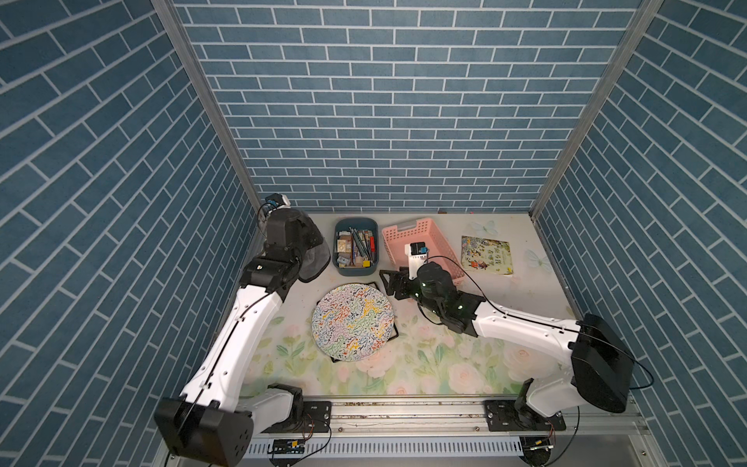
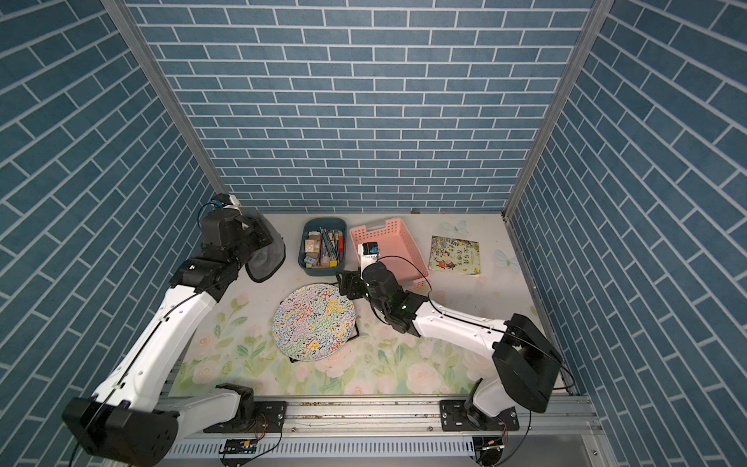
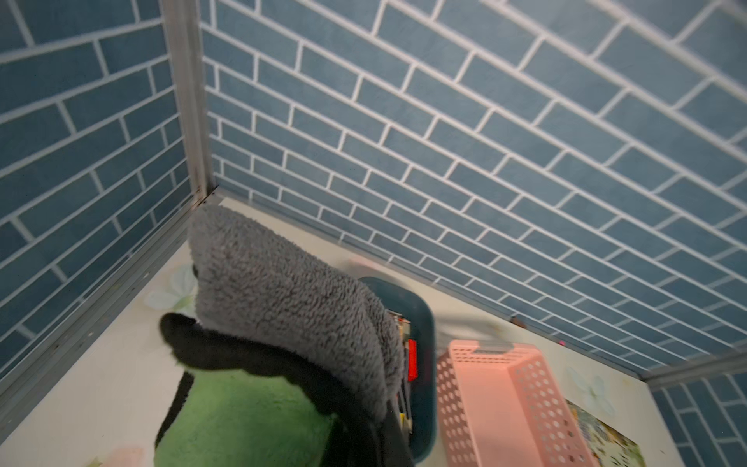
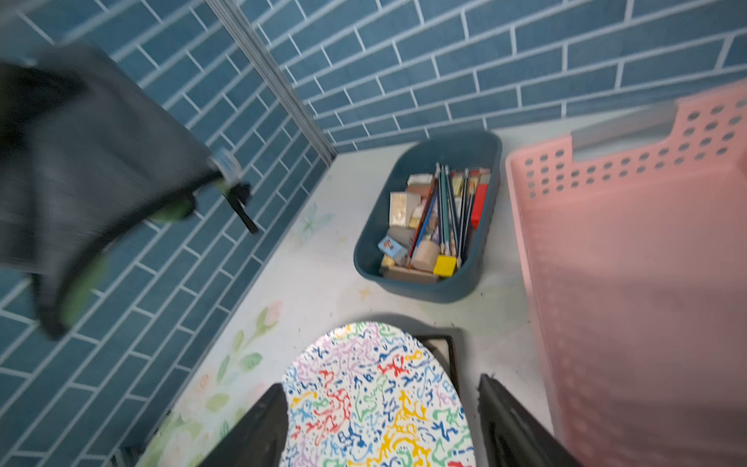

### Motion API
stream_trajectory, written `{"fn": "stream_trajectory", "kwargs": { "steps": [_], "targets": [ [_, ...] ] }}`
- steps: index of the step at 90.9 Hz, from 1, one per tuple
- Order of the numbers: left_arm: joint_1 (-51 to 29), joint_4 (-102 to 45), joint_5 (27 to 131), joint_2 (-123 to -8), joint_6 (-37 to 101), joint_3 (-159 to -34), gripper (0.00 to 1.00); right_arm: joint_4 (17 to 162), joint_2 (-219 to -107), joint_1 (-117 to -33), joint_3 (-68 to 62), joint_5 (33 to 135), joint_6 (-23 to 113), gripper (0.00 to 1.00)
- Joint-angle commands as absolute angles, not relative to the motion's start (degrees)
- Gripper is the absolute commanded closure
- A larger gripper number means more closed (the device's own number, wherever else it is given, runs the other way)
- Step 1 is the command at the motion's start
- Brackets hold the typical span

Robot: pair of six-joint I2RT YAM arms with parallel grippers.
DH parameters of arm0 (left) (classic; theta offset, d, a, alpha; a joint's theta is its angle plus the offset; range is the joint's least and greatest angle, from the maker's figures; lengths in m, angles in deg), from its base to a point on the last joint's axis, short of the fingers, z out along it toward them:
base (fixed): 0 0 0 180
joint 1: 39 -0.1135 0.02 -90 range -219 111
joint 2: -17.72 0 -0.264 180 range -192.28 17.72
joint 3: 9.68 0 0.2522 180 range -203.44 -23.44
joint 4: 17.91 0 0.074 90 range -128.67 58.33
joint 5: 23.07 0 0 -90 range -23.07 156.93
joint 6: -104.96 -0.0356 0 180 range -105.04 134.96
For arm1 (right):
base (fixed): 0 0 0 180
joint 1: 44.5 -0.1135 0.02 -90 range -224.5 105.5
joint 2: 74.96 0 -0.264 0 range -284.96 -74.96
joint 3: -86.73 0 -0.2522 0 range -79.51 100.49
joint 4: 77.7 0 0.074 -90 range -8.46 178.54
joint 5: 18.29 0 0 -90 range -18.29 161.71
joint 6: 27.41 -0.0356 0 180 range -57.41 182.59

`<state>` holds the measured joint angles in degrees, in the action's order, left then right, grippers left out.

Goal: Wipe the wet plate dry
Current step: Place the towel at the center of the board, then reset both arms

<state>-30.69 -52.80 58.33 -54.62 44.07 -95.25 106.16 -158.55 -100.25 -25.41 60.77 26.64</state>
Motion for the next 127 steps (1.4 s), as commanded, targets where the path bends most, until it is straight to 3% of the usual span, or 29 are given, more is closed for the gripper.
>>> {"fn": "stream_trajectory", "kwargs": {
  "steps": [1, 10, 16, 19, 26, 28, 30, 42, 65, 95, 106, 127],
  "targets": [
    [-36.2, -53.6, 61.0, -63.7, 44.3, -98.2, 0.94, 107.5, -156.8, -98.4, -28.1, 58.0, 26.6, 0.23],
    [-38.2, -53.2, 60.8, -75.2, 43.0, -102.6, 0.89, 107.9, -155.0, -97.2, -29.8, 58.5, 25.1, 0.23],
    [-38.5, -54.3, 60.0, -81.5, 41.6, -106.9, 0.76, 108.2, -153.8, -96.6, -30.9, 58.3, 24.5, 0.23],
    [-38.7, -55.4, 59.9, -85.0, 40.9, -109.2, 0.65, 108.0, -153.3, -96.5, -31.2, 58.2, 24.4, 0.23],
    [-39.0, -56.9, 60.6, -89.5, 39.9, -112.4, 0.14, 107.4, -152.1, -96.0, -31.6, 58.2, 24.6, 0.23],
    [-39.1, -57.0, 60.9, -90.0, 39.7, -113.0, 0.04, 107.0, -151.8, -95.9, -31.6, 58.3, 24.7, 0.23],
    [-39.2, -57.2, 61.5, -90.5, 39.5, -113.6, 0.01, 106.8, -151.4, -95.7, -31.6, 58.3, 24.7, 0.23],
    [-39.5, -61.8, 64.0, -90.3, 39.6, -117.6, 0.0, 107.1, -148.4, -94.9, -33.4, 57.9, 24.6, 0.23],
    [-39.5, -58.8, 68.8, -75.7, 40.1, -111.1, 0.0, 106.2, -139.6, -85.6, -38.5, 57.8, 26.7, 0.21],
    [-39.4, -39.5, 66.5, -46.2, 38.2, -82.3, 0.0, 106.3, -124.2, -64.0, -54.1, 41.2, 37.2, 0.15],
    [-39.4, -36.1, 66.6, -41.4, 35.8, -74.0, 0.0, 108.6, -126.8, -56.9, -57.7, 42.5, 38.1, 0.14],
    [-39.4, -35.8, 68.7, -37.8, 32.1, -68.2, 0.0, 113.8, -141.7, -48.5, -57.1, 41.8, 39.5, 0.13]
  ]
}}
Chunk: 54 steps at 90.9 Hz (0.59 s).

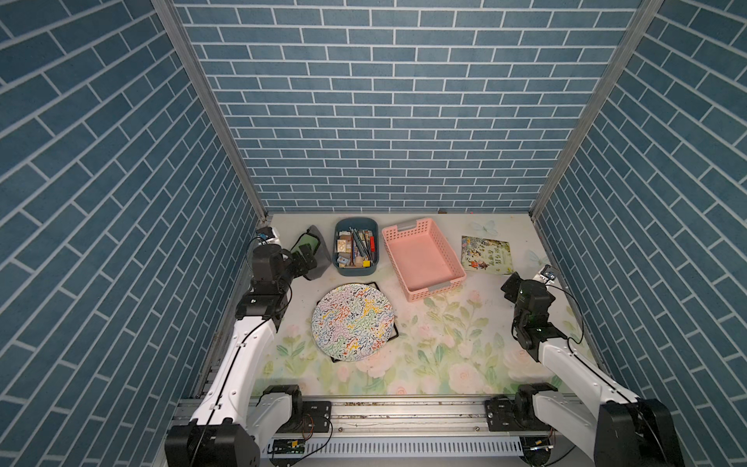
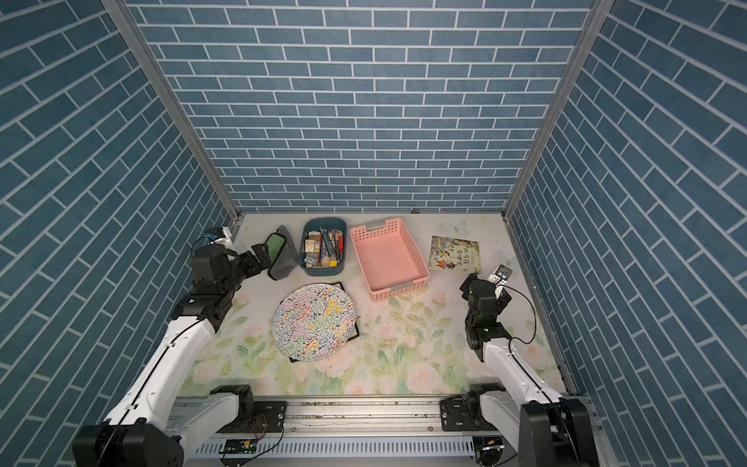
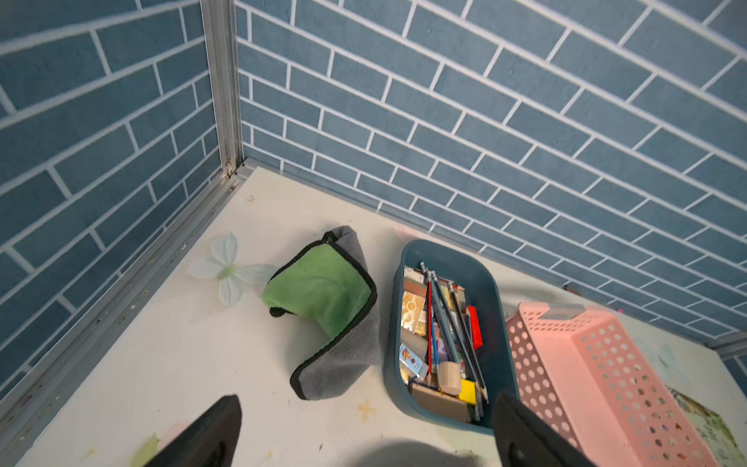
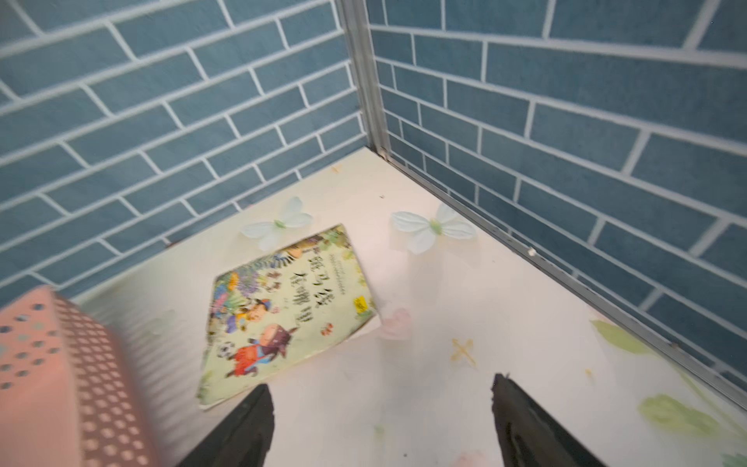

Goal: Wipe the wet plate dry
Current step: Reset both arms

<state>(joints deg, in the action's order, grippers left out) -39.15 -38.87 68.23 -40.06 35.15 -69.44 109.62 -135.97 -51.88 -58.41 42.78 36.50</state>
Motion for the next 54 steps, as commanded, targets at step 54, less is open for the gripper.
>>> {"fn": "stream_trajectory", "kwargs": {
  "steps": [54],
  "targets": [
    [-39.4, -35.2, 66.4, -36.8, 30.9, -65.4, 0.0, 125.0, -155.9, -44.2, -49.6, 53.3, 54.0, 0.09]
  ]
}}
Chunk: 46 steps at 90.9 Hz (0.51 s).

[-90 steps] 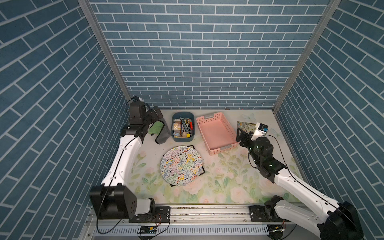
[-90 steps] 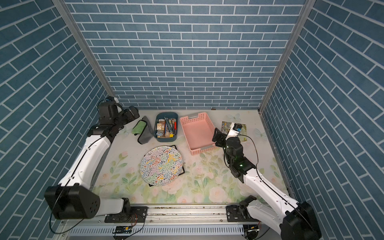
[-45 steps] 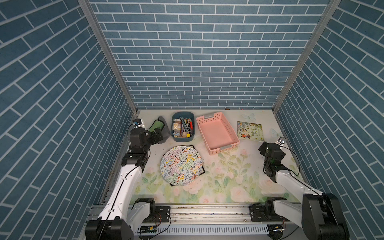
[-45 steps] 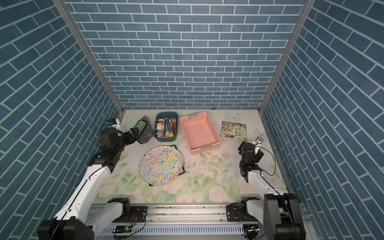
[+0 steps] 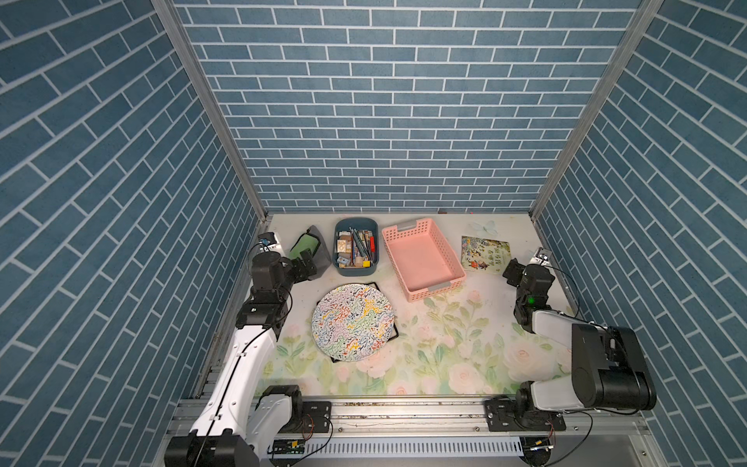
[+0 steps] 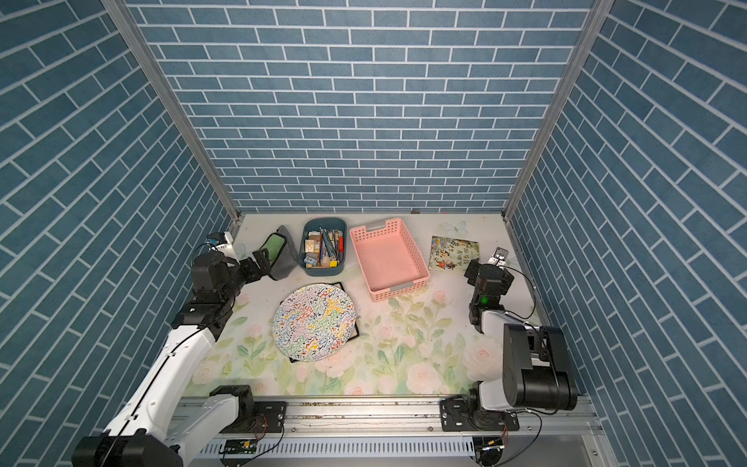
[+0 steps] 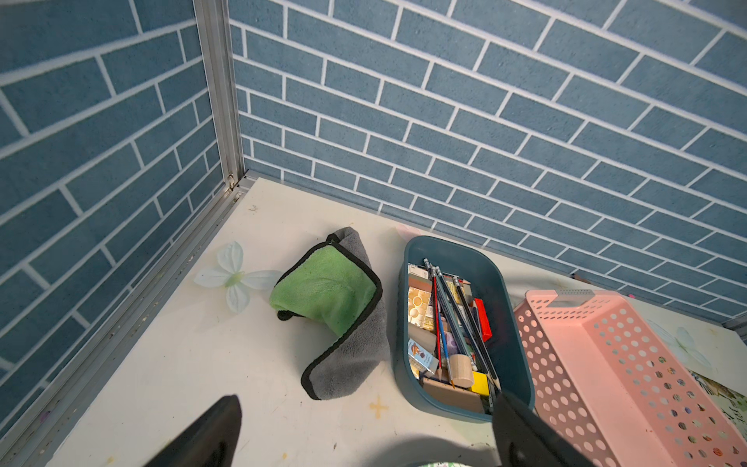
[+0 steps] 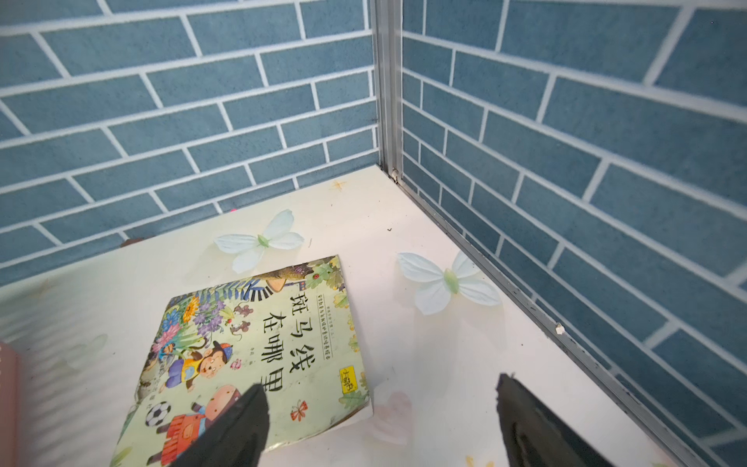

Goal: Wipe the wet plate dry
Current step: Reset both arms

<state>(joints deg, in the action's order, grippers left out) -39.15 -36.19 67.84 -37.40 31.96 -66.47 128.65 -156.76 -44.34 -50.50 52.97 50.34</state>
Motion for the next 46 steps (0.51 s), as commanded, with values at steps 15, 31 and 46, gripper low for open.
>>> {"fn": "stream_trajectory", "kwargs": {
  "steps": [15, 31, 46],
  "targets": [
    [-39.4, -33.2, 64.4, -37.1, 30.8, -63.2, 0.0, 142.1, -156.1, -44.5, -59.1, 55.5, 56.2, 0.01],
    [-39.4, -31.7, 60.6, -38.7, 28.9, -61.1, 0.0, 154.2, -160.8, -50.3, -63.1, 54.6, 62.9, 0.01],
    [-39.4, -28.0, 61.0, -40.1, 28.8, -57.9, 0.0, 167.2, -163.6, -48.0, -69.0, 59.5, 62.3, 0.01]
  ]
}}
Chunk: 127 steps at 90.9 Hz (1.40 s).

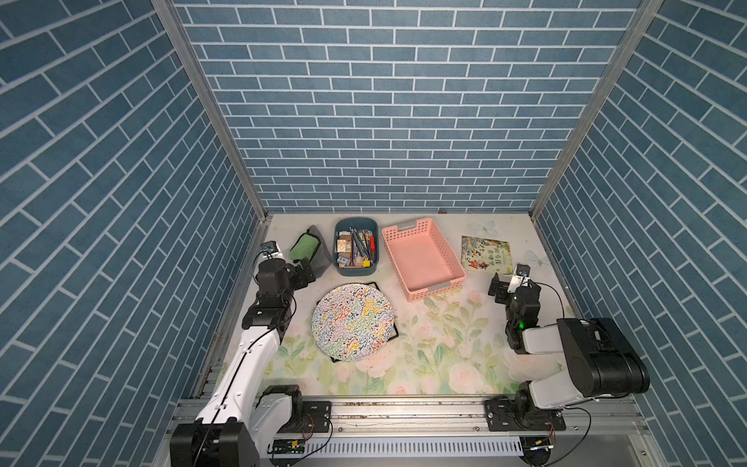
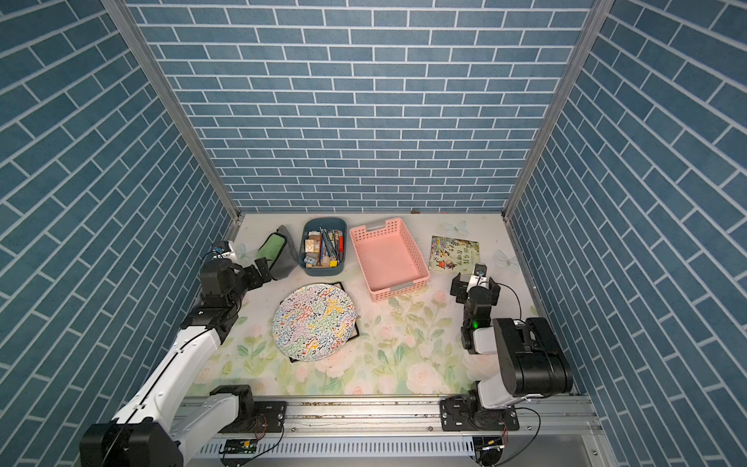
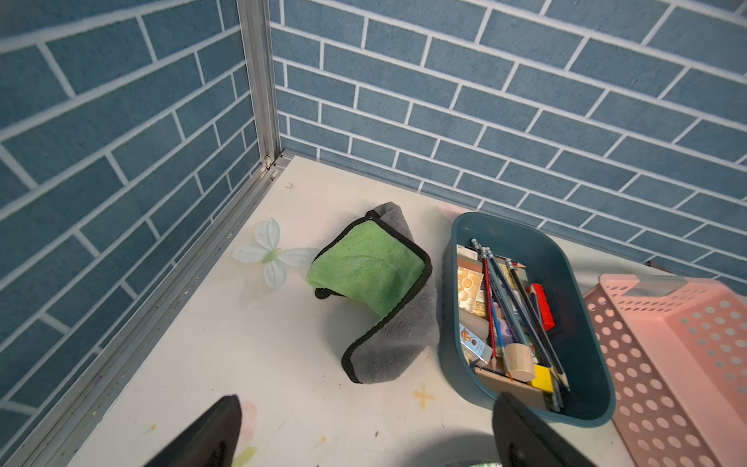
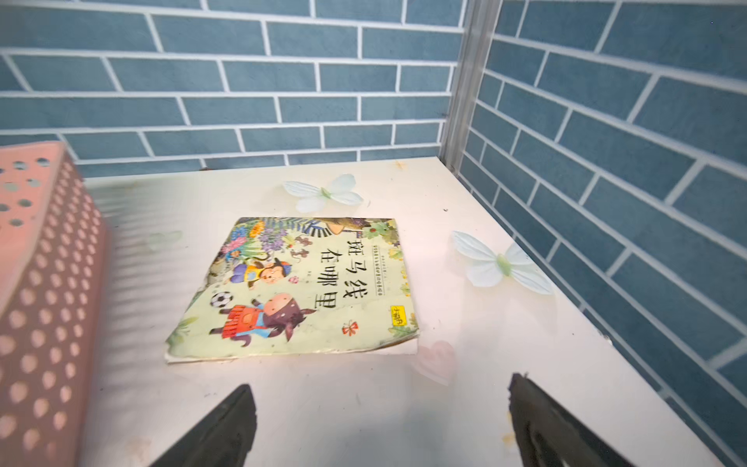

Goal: Wipe the wet plate dry
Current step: Reset both arms

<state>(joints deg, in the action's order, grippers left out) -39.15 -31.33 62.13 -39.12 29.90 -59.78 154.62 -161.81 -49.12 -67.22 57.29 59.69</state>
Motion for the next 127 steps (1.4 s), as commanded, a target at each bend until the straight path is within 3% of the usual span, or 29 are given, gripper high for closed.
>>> {"fn": "stream_trajectory", "kwargs": {
  "steps": [1, 5, 27, 49, 65, 93, 127],
  "targets": [
    [-39.4, -27.9, 60.8, -40.2, 28.9, -57.6, 0.0, 167.9, -163.3, -48.0, -69.1, 59.5, 62.4, 0.01],
    [-39.4, -27.0, 60.1, -40.5, 28.9, -56.6, 0.0, 163.1, -162.7, -47.9, -68.5, 59.3, 61.8, 0.01],
    [-39.3, -17.7, 51.7, -40.1, 28.3, -46.8, 0.0, 166.6, -162.8, -48.2, -69.2, 58.8, 62.1, 0.0],
    [-39.4, -11.3, 56.9, -47.4, 25.0, -45.4, 0.0, 166.3, -162.6, -48.2, -69.1, 58.8, 62.1, 0.01],
    [-39.5, 6.7, 62.4, -56.5, 24.1, -42.5, 0.0, 166.0, -162.4, -48.2, -69.1, 58.7, 62.1, 0.01],
    [-39.5, 15.7, 61.1, -66.7, 22.4, -47.6, 0.0, 166.1, -162.6, -48.1, -69.1, 58.8, 62.1, 0.01],
    [-39.3, 26.8, 62.8, -68.1, 18.2, -43.9, 0.0, 166.1, -162.5, -48.2, -69.1, 58.8, 62.1, 0.0]
  ]
}}
